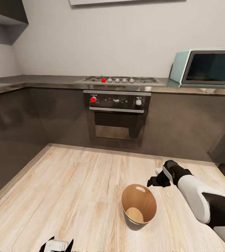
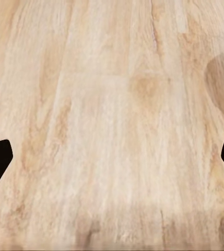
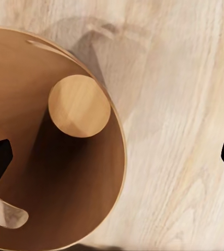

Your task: Put the three can of soda from the living room inside the tash can in the kitchen.

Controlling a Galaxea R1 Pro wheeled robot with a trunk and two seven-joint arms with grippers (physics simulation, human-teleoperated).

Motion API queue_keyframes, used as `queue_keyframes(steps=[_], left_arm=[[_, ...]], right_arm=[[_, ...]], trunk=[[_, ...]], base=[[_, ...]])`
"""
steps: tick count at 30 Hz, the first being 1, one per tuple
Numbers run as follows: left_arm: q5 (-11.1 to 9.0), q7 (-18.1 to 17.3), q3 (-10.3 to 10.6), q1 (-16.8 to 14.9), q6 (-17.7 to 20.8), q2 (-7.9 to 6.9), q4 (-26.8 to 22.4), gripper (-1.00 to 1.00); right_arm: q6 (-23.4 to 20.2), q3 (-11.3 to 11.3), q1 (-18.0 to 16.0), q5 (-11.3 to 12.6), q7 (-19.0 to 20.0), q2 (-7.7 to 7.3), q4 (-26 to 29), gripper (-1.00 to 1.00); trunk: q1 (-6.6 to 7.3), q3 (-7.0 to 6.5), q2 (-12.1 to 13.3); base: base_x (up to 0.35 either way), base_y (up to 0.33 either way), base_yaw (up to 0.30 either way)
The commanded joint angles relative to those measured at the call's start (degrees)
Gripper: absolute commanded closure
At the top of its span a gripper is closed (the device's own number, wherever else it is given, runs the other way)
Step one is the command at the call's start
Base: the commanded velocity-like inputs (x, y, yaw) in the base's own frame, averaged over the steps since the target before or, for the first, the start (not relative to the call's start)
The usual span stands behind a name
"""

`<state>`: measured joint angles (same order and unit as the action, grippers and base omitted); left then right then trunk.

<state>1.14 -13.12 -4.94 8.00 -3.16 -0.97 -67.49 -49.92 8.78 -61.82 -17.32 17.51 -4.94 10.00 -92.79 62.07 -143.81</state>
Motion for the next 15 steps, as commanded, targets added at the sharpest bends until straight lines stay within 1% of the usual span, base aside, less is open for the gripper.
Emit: queue_keyframes(steps=[1, 15], left_arm=[[0.0, 0.0, 0.0, 0.0, 0.0, 0.00, 0.0, -1.00], [0.0, 0.0, 0.0, 0.0, 0.0, 0.00, 0.0, -1.00]], right_arm=[[0.0, 0.0, 0.0, 0.0, 0.0, 0.00, 0.0, -1.00], [0.0, 0.0, 0.4, -0.2, 0.0, -0.14, 0.2, -1.00]], trunk=[[-0.02, 0.23, 0.0], [-0.38, 3.33, -0.2]], base=[[0.000, 0.000, 0.000], [0.000, 0.000, 0.000]])
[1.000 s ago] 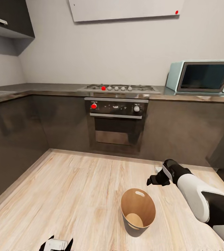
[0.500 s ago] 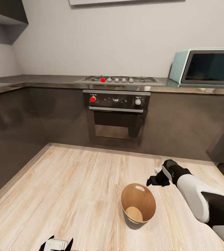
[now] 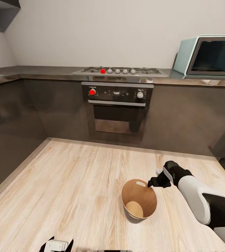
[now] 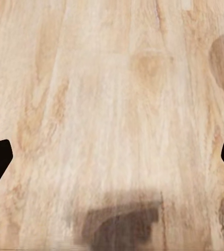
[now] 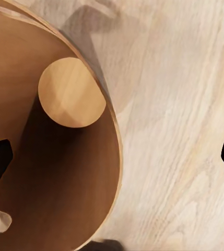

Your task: Put the three can of soda from the living room inside the tash can in the kitchen.

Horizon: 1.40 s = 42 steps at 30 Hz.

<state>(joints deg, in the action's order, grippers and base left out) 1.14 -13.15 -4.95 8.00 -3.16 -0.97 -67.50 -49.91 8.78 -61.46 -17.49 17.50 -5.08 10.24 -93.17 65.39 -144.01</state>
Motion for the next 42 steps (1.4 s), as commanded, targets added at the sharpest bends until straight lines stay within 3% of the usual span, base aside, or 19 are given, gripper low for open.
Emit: queue_keyframes(steps=[1, 14, 21, 35, 42], left_arm=[[0.0, 0.0, 0.0, 0.0, 0.0, 0.00, 0.0, -1.00], [-0.1, 0.0, 0.0, 0.0, 0.0, 0.00, 0.0, -1.00], [-0.2, 0.0, 0.0, 0.0, 0.0, 0.02, 0.0, -1.00], [-0.2, 0.0, 0.0, 0.0, 0.0, 0.09, 0.0, -1.00], [-0.2, 0.0, -0.1, 0.0, 0.0, 0.09, 0.0, -1.00]], right_arm=[[0.0, 0.0, 0.0, 0.0, 0.0, 0.01, 0.0, -1.00], [0.1, 0.0, 0.0, 0.0, 0.0, 0.15, -0.1, -1.00], [0.1, 0.0, 0.3, 0.0, 0.0, 0.16, 0.1, -1.00], [0.1, -0.1, 0.8, 0.0, 0.0, 0.19, 0.4, -1.00], [0.1, -0.1, 0.9, 0.0, 0.0, 0.22, 0.4, -1.00]], trunk=[[-0.02, 0.23, 0.0], [-0.36, 3.11, -0.2], [-0.36, 3.11, -0.2], [-0.72, 6.21, -0.4], [-0.72, 6.21, -0.4]], base=[[0.000, 0.000, 0.000], [0.000, 0.000, 0.000], [0.000, 0.000, 0.000], [0.000, 0.000, 0.000], [0.000, 0.000, 0.000]])
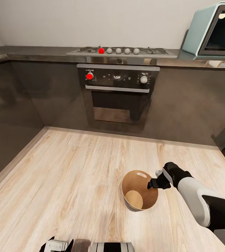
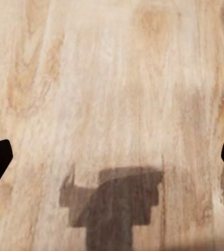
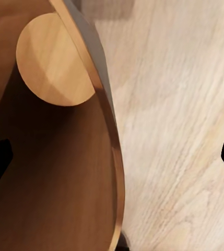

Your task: Put the three can of soda from the living room inside the tash can in the kitchen.

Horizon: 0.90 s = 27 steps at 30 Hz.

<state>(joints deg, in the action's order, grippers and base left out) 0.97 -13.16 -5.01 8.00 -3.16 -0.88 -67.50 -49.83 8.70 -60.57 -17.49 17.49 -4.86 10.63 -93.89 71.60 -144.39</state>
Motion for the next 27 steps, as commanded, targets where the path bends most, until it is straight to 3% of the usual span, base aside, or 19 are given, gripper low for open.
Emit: queue_keyframes(steps=[1, 8, 27], left_arm=[[0.0, 0.0, 0.0, 0.0, 0.0, 0.00, 0.0, -1.00], [0.0, 0.0, 0.0, 0.0, 0.0, 0.00, 0.0, -1.00], [0.0, 0.0, 0.0, 0.0, 0.0, 0.00, 0.0, -1.00]], right_arm=[[0.0, 0.0, 0.0, 0.0, 0.0, -0.01, 0.0, -1.00], [0.0, 0.0, 0.0, 0.0, 0.0, -0.05, 0.0, -1.00], [0.0, 0.0, 0.0, 0.0, 0.0, -0.06, 0.1, -1.00]], trunk=[[0.00, 0.00, 0.0], [-0.15, 1.33, -0.1], [-0.15, 1.33, -0.1]], base=[[0.000, 0.000, 0.000], [0.000, 0.000, 0.000], [0.000, 0.000, 0.000]])
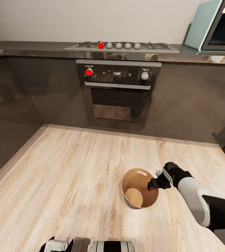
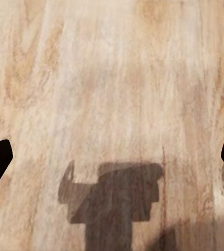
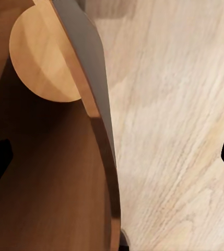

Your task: Put the three can of soda from the living room inside the tash can in the kitchen.

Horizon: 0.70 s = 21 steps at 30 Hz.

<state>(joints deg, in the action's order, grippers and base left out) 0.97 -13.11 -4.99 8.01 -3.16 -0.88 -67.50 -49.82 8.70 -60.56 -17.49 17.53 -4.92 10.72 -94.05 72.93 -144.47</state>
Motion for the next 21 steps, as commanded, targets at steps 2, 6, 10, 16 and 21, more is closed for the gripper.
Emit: queue_keyframes(steps=[2, 6, 10, 16, 21], left_arm=[[0.0, 0.0, 0.0, 0.0, 0.0, 0.00, 0.0, -1.00], [0.0, 0.0, 0.0, 0.0, 0.0, 0.00, 0.0, -1.00], [0.0, 0.0, 0.0, 0.0, 0.0, 0.00, 0.0, -1.00], [0.0, 0.0, 0.0, 0.0, 0.0, 0.00, 0.0, -1.00], [0.0, 0.0, 0.0, 0.0, 0.0, 0.00, 0.0, -1.00]], right_arm=[[0.0, 0.0, 0.0, 0.0, 0.0, -0.02, 0.0, -1.00], [0.1, 0.0, 0.0, 0.0, 0.0, -0.10, 0.1, 1.00], [0.9, 0.1, 0.0, 0.0, 0.1, -0.18, 0.0, 1.00], [1.8, 0.1, 0.0, 0.0, 0.1, -0.18, -0.1, 1.00], [2.0, 0.1, 0.0, 0.0, 0.1, -0.28, -0.1, 1.00]], trunk=[[0.00, 0.00, 0.0], [0.00, 0.00, 0.0], [0.00, 0.00, 0.0], [0.00, 0.00, 0.0], [0.00, 0.00, 0.0]], base=[[0.000, 0.000, 0.000], [0.000, 0.000, 0.000], [0.000, 0.000, 0.000], [0.000, 0.000, 0.000], [0.000, 0.000, 0.000]])
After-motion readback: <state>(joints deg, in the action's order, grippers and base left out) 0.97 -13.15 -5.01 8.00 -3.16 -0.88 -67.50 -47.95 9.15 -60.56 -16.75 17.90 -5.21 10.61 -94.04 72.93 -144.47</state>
